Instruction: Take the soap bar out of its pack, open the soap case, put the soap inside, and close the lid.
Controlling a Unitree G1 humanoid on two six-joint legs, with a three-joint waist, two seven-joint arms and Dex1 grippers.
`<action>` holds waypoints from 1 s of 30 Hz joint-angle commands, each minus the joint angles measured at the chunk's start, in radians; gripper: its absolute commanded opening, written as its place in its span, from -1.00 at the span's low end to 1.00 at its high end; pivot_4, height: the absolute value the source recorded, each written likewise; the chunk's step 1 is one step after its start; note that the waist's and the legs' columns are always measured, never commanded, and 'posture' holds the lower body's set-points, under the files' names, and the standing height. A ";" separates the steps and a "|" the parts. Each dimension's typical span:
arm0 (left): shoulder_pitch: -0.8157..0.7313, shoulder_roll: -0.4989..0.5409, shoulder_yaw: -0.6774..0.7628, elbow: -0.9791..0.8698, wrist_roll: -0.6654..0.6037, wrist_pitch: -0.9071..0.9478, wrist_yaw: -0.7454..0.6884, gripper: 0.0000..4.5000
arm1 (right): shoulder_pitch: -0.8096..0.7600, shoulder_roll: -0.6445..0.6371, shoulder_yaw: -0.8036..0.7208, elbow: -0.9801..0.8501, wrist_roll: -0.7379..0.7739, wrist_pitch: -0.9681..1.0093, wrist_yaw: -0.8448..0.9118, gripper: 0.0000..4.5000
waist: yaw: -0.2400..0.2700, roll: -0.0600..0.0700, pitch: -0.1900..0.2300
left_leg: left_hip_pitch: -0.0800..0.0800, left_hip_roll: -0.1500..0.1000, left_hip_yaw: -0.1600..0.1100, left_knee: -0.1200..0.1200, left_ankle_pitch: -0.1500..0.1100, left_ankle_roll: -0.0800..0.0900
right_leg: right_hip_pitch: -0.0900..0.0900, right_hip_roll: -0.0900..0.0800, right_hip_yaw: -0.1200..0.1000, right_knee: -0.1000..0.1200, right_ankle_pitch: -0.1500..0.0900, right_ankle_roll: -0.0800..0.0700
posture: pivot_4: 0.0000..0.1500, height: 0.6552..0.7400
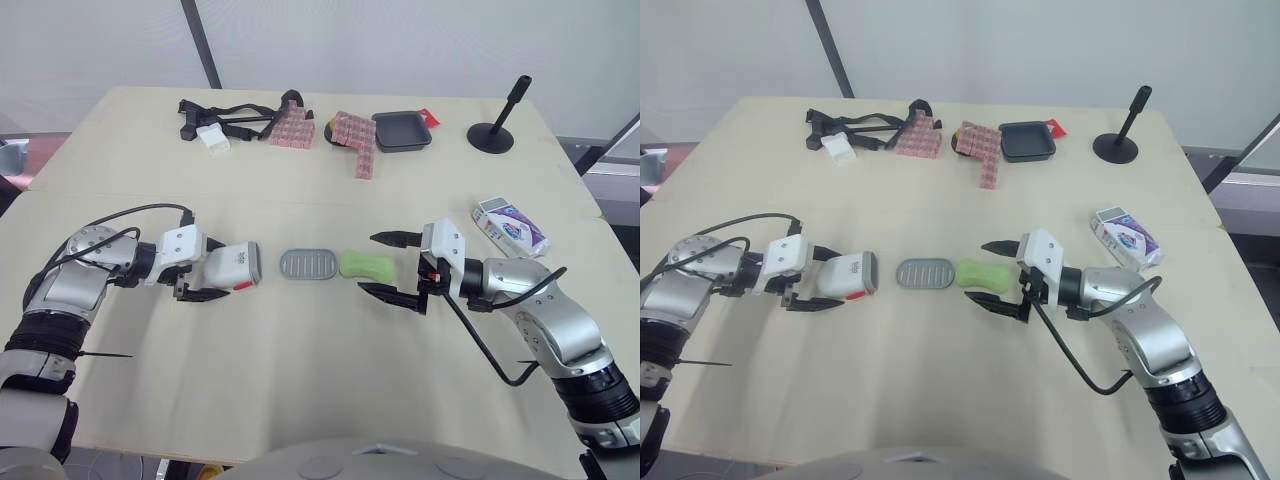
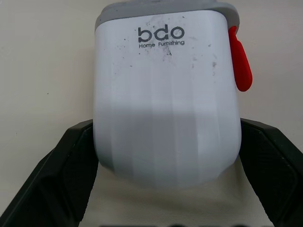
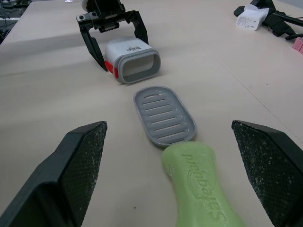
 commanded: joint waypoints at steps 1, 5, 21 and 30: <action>0.004 0.015 0.025 -0.037 0.001 0.015 0.014 0.99 | 0.000 0.001 -0.002 -0.009 -0.001 -0.021 0.008 1.00 | 0.000 0.000 0.000 | 0.000 0.000 0.000 0.000 0.000 0.000 | 0.000 0.000 0.000 0.000 0.000 0.000 | 1.00 1.00; 0.012 0.034 0.043 -0.068 -0.015 0.026 0.007 0.99 | 0.001 0.000 0.000 -0.009 -0.003 -0.022 0.011 1.00 | -0.001 0.000 0.000 | 0.000 0.000 0.000 0.000 0.000 0.000 | 0.000 0.000 0.000 0.001 0.000 0.000 | 1.00 1.00; 0.164 0.124 0.199 -0.285 -0.170 0.179 -0.008 0.99 | -0.023 -0.010 -0.020 -0.004 0.018 0.001 0.036 1.00 | -0.007 0.000 0.000 | 0.002 0.000 0.000 0.000 0.000 0.000 | 0.000 0.000 0.000 -0.001 0.000 0.000 | 1.00 1.00; 0.186 0.076 0.334 -0.438 -0.347 0.356 0.073 0.99 | -0.086 -0.029 0.001 0.034 -0.040 0.024 0.026 1.00 | -0.011 0.000 0.000 | 0.003 0.000 0.000 -0.001 0.000 0.000 | 0.000 0.000 0.000 -0.002 0.000 0.000 | 1.00 1.00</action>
